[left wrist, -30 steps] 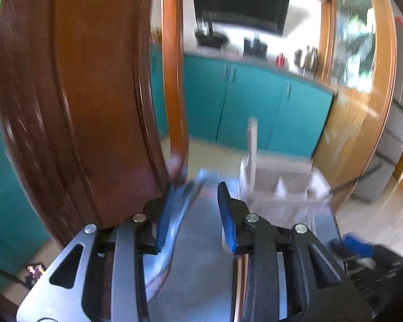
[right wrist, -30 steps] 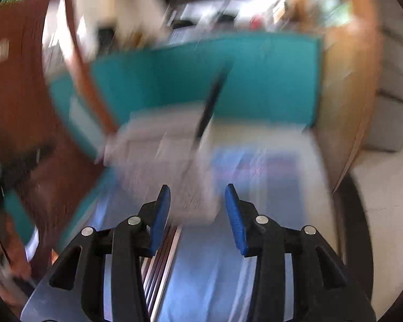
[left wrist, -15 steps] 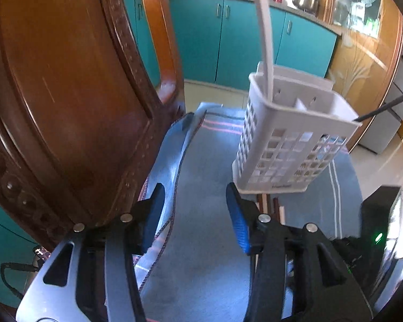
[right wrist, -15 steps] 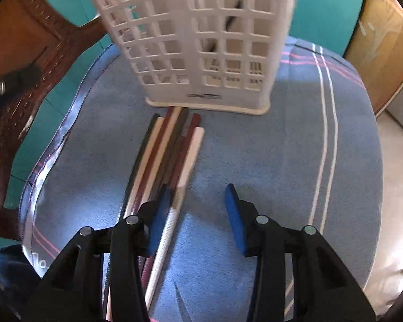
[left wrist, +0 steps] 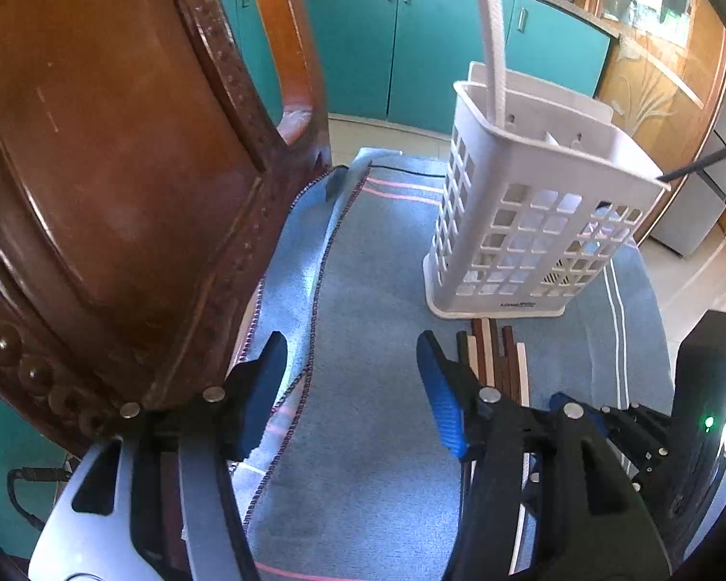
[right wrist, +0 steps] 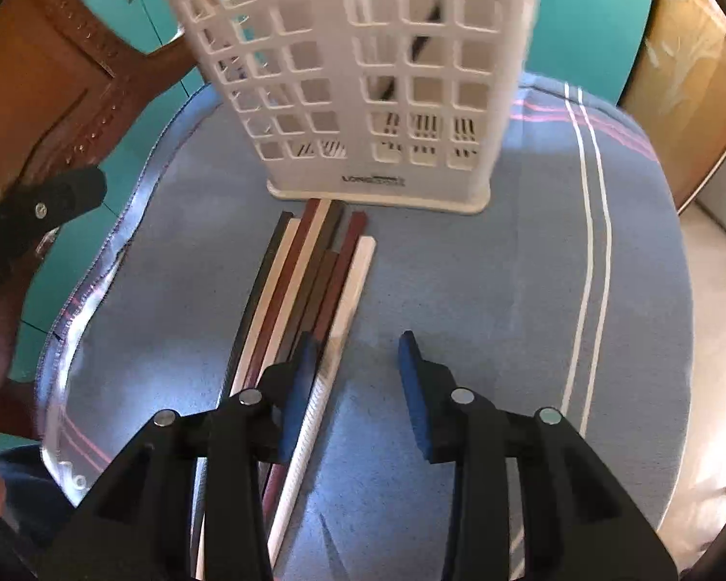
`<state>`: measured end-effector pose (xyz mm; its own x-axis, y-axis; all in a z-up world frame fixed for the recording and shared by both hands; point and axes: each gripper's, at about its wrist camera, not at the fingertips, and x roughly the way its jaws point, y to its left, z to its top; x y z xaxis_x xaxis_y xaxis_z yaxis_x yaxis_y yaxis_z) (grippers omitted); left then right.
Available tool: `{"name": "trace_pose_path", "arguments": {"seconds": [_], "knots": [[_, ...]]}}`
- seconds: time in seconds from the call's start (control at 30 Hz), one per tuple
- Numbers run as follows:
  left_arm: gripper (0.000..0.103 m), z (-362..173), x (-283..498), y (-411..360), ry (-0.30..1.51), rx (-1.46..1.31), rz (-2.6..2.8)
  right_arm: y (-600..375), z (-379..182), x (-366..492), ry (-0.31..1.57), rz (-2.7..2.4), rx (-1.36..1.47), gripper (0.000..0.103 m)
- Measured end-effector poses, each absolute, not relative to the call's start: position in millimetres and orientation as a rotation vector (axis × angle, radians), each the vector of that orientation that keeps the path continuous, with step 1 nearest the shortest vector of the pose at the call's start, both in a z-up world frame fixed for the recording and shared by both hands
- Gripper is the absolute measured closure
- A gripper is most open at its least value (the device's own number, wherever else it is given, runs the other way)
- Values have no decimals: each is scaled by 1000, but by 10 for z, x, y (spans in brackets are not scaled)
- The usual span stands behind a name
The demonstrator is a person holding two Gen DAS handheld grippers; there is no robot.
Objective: Organize utensils
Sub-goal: 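Move both tools back down to the remaining chopsticks on the cloth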
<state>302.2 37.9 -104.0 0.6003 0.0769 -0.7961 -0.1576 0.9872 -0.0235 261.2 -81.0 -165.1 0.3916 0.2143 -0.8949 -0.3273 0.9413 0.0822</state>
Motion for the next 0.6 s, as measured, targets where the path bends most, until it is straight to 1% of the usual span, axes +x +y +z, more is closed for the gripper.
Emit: {"name": "trace_pose_path", "arguments": {"seconds": [0.1, 0.2, 0.27, 0.33, 0.37, 0.43, 0.57, 0.6], "knots": [[46, -1090, 3024, 333, 930, -75, 135, -823, -1673, 2623, 1124, 352, -87, 66], [44, -1143, 3024, 307, 942, -60, 135, -845, -1666, 2588, 1129, 342, -117, 73], [43, -1192, 3031, 291, 956, -50, 132, -886, -1641, 2597, 1146, 336, -122, 80], [42, -1225, 3025, 282, 968, -39, 125, -904, -1623, 2596, 1162, 339, -116, 81], [42, -1250, 3029, 268, 976, -31, 119, -970, -1608, 2588, 1163, 338, -117, 84], [43, -1299, 3040, 238, 995, -23, 101, -1010, -1603, 2570, 1158, 350, -112, 85], [45, -1387, 3057, 146, 1032, -15, 49, -1009, -1537, 2624, 1138, 356, -88, 91], [45, -1396, 3058, 131, 1034, -11, 47, -1035, -1502, 2624, 1131, 355, -80, 91]]}}
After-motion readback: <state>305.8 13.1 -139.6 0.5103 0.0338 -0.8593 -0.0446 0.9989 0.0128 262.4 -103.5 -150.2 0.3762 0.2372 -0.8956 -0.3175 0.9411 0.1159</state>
